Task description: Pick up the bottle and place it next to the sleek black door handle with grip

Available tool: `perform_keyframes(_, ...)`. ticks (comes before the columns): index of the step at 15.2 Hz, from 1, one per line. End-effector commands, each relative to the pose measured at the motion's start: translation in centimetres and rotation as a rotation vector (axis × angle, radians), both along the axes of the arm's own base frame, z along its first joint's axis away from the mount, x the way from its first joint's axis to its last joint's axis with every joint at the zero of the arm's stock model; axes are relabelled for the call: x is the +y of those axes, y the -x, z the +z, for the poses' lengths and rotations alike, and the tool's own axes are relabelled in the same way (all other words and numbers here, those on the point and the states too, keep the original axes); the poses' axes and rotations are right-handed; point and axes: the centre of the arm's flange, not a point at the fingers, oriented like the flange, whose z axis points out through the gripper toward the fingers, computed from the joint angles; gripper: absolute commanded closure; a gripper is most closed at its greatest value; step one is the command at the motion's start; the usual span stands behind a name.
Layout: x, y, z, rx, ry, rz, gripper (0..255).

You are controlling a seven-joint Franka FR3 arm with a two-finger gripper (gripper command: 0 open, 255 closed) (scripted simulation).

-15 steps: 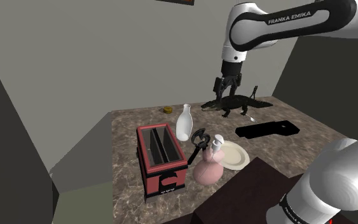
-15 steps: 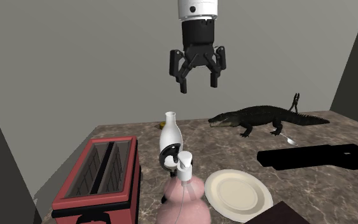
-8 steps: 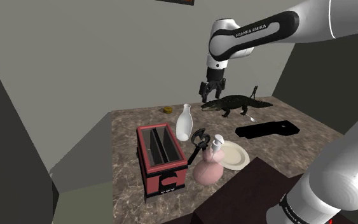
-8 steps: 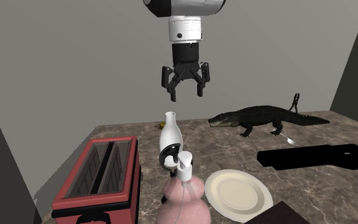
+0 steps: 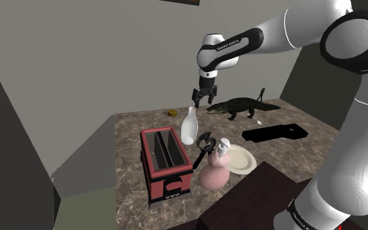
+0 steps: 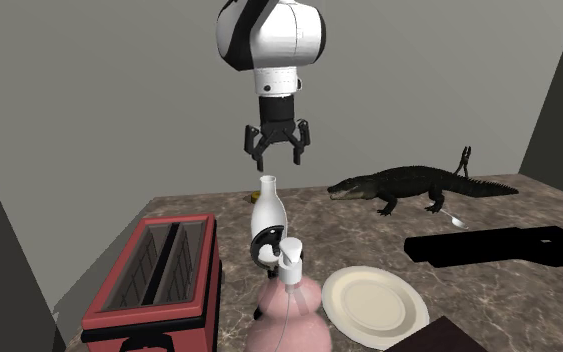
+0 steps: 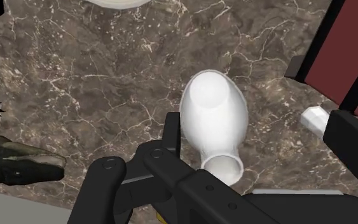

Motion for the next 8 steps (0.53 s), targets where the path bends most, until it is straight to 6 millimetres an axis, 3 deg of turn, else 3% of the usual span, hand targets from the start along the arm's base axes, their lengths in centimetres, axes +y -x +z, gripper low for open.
perform_keyframes(1, -0.2, -2.3, -1.6, -0.003, -0.003, -0.005, 0)
perform_keyframes(8, -1.2, -9.3, -6.3, -0.012, -0.012, -0.021, 0)
